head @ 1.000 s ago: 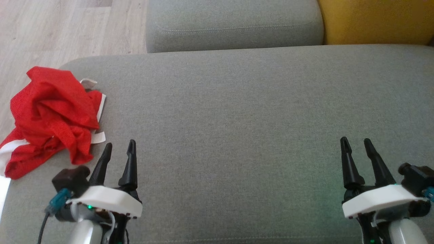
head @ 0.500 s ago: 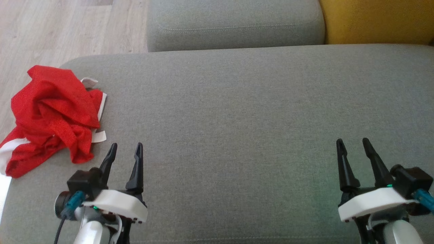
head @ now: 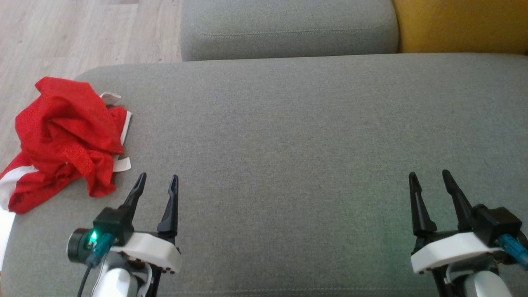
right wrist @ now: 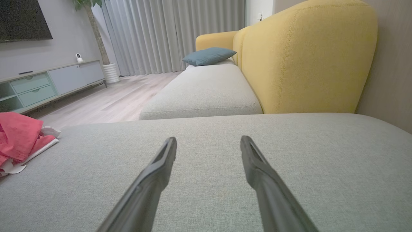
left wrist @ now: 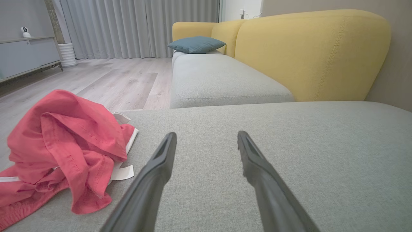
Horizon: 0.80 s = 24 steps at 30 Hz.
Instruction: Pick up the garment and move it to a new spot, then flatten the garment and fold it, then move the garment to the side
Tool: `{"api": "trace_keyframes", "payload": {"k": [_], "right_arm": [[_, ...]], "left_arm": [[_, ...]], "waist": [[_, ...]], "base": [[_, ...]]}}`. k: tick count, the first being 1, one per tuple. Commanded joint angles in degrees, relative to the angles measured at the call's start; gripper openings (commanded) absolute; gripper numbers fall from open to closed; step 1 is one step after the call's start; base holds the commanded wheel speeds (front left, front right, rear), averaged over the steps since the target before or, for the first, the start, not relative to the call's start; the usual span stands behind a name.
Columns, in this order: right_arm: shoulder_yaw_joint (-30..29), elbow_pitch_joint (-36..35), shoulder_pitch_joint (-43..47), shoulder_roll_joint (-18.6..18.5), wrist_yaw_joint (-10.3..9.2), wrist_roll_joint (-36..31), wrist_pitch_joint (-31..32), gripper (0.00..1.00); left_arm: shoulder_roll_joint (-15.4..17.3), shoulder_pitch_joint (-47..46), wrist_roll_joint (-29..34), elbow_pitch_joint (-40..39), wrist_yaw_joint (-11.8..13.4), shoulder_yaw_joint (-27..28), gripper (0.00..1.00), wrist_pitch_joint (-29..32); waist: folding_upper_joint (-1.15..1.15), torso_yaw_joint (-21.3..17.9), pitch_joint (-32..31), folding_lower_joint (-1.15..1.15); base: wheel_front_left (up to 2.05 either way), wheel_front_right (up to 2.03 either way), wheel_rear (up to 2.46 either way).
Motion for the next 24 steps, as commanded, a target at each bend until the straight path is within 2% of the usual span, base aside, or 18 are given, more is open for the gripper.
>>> {"api": "trace_keyframes", "payload": {"k": [1,15,24], "right_arm": [[1.07,-2.09,-0.91,-0.01,0.44,0.08,-0.48,1.00],[0.43,-2.45,-0.82,0.38,0.44,0.40,-0.26,1.00],[1.15,-4.09,-0.75,0.48,0.44,0.46,0.24,1.00]], "left_arm": [[0.61,-3.43,-0.03,-1.55,0.52,1.96,1.00,-0.71],[0.18,-3.85,-0.27,-0.89,0.65,2.70,1.00,-0.71],[0.29,-4.79,-0.14,-0.76,1.17,3.59,1.00,-0.71]], "waist": [[0.00,-0.08,0.07,0.00],[0.00,0.50,0.27,0.00],[0.00,5.15,0.69,0.00]], "base": [[0.00,0.00,0.00],[0.00,0.00,0.00],[0.00,0.00,0.00]]}}
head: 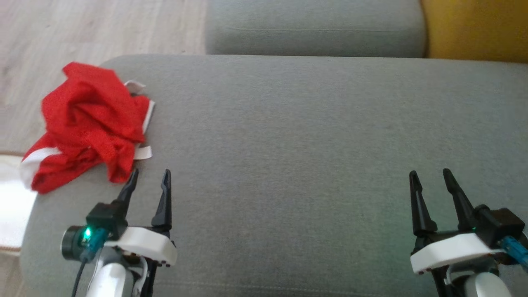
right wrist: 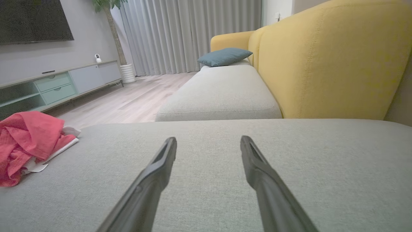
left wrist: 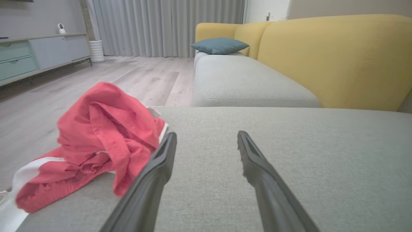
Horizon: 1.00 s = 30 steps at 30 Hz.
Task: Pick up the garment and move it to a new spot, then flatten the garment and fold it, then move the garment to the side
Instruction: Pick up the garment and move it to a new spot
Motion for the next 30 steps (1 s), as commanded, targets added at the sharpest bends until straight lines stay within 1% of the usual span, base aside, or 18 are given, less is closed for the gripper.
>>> {"api": "trace_keyframes", "payload": {"k": [1,10,16,20,24,28,30], "right_arm": [[1.56,-2.45,-1.33,-0.29,0.44,0.06,0.07,1.00],[2.85,-4.90,-1.50,-0.22,0.44,-0.06,0.94,1.00],[3.36,-6.08,-1.77,-0.19,0.44,-0.63,1.63,1.00],[3.64,-6.43,-2.22,-0.18,0.44,-0.84,2.03,1.00],[3.94,-6.84,-2.97,-0.18,0.44,-0.89,2.38,1.00],[4.12,-7.81,-4.12,-0.48,0.44,-1.03,3.14,1.00],[4.21,-8.58,-5.05,-0.87,0.44,-1.19,3.62,1.00]], "left_arm": [[0.67,-3.78,0.12,-1.73,0.30,2.47,1.00,-0.70],[0.91,-3.79,-0.13,-2.53,0.82,4.07,1.00,-0.70],[0.74,-3.50,-0.24,-2.97,1.02,4.81,1.00,-0.70],[0.59,-3.36,-0.23,-3.30,1.05,5.22,1.00,-0.70],[0.30,-3.62,-0.15,-3.63,1.16,5.50,1.00,-0.70],[0.16,-5.57,-0.20,-2.88,0.19,5.11,1.00,-0.70],[-0.02,-7.73,-0.85,-0.85,-0.59,4.80,1.00,-0.68]], "waist": [[0.00,1.94,0.20,0.00],[0.00,9.32,0.97,0.00],[0.00,12.12,1.39,0.00],[0.00,12.51,1.86,0.00],[0.00,11.91,3.16,0.00],[0.00,10.53,6.45,0.00],[0.00,9.71,8.85,0.00]], "base": [[0.00,0.00,0.00],[0.00,0.00,0.00],[0.00,0.00,0.00],[0.00,0.00,0.00],[0.00,0.00,0.00],[0.00,0.00,0.00],[0.00,0.00,0.00]]}}
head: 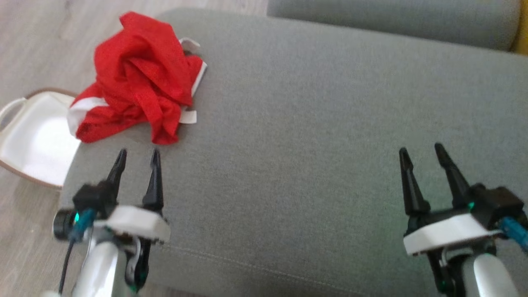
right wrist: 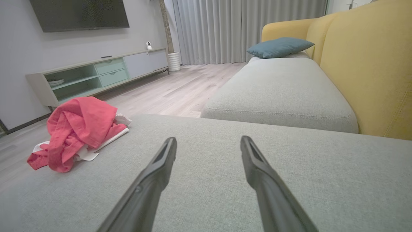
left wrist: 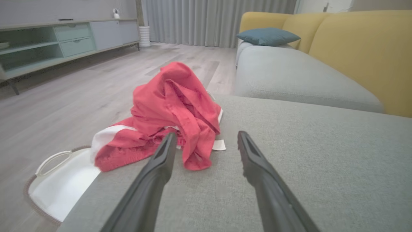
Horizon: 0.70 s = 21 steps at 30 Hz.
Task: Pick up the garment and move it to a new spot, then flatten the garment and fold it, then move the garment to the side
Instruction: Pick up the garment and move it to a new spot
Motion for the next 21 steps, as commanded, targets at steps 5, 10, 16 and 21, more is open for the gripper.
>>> {"api": "trace_keyframes", "payload": {"k": [5,10,16,21], "right_arm": [[2.06,-3.81,-5.71,-1.95,0.44,-0.56,1.02,1.00],[2.00,-4.41,-8.35,-2.91,0.44,-0.36,1.18,1.00],[1.85,-3.90,-9.59,-3.62,0.44,0.03,0.82,1.00],[1.86,-3.05,-9.59,-3.54,0.44,0.32,0.42,1.00]], "left_arm": [[0.81,-11.83,-2.23,5.91,-2.07,1.90,1.00,1.32],[3.07,-21.93,-5.42,19.66,-3.15,4.27,1.00,5.45],[5.23,-29.90,-7.02,31.66,-3.89,5.00,1.00,9.05],[6.23,-33.52,-7.02,37.07,-3.87,4.70,0.00,8.37]], "waist": [[0.00,-3.61,8.62,0.00],[0.00,-6.43,14.28,0.00],[0.00,-7.92,16.62,0.00],[0.00,-8.29,16.03,0.00]], "base": [[0.00,0.00,0.00],[0.00,0.00,0.00],[0.00,0.00,0.00],[0.00,0.00,0.00]]}}
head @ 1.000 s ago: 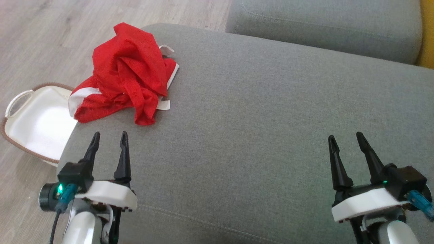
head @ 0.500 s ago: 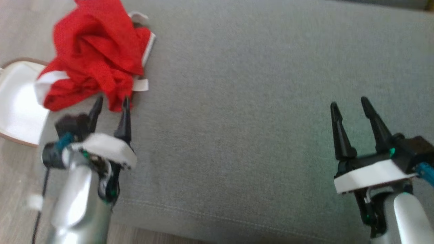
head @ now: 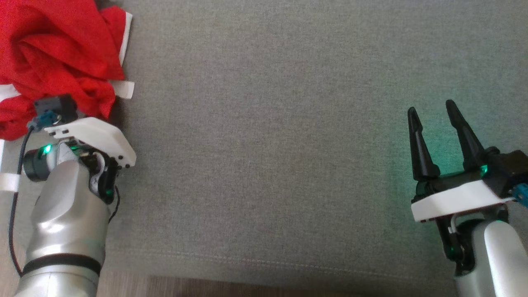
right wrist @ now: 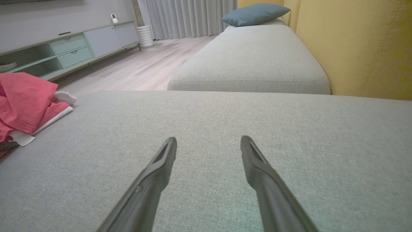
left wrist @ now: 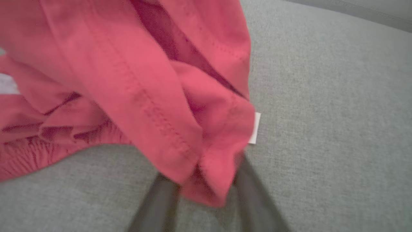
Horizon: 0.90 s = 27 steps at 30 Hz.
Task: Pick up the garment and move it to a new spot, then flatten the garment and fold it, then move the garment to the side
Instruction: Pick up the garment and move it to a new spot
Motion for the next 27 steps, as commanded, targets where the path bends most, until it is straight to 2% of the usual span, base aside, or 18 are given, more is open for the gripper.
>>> {"api": "trace_keyframes", "payload": {"k": [1,6,10,18,23,27], "right_arm": [[1.12,-1.43,-0.62,-0.22,0.44,0.40,-0.68,1.00],[0.44,-0.61,0.78,0.20,0.44,0.63,-1.03,1.00],[-0.09,-0.57,2.35,0.72,0.44,0.61,-1.15,1.00],[-0.56,-1.53,6.41,1.96,0.44,0.54,-0.66,1.00],[-0.52,-2.68,8.10,2.53,0.44,0.79,0.11,1.00],[-0.49,-3.50,8.63,2.74,0.44,0.88,0.64,1.00]], "left_arm": [[3.13,-1.07,0.20,-0.30,0.25,1.35,0.00,-1.15],[4.54,-0.47,1.57,0.41,1.20,0.75,0.00,-7.40],[4.93,2.02,2.00,-4.68,1.98,1.13,0.00,-9.30],[4.45,13.48,5.48,-29.40,4.03,-1.16,0.00,-9.12],[3.08,20.11,5.89,-44.35,4.28,-4.21,0.00,-3.43],[1.61,22.66,5.80,-50.56,3.84,-6.95,0.00,-0.05]], "waist": [[0.00,0.07,-0.99,-0.02],[0.00,0.25,-4.62,-0.02],[0.00,0.52,-8.37,-0.02],[0.00,0.46,-16.95,-0.02],[0.00,-1.58,-19.81,-0.02],[0.00,-3.64,-20.33,-0.02]], "base": [[0.00,0.00,0.00],[0.00,0.00,0.00],[0.00,0.00,0.00],[0.00,0.00,0.00],[0.00,0.00,0.00],[0.00,0.00,0.00]]}}
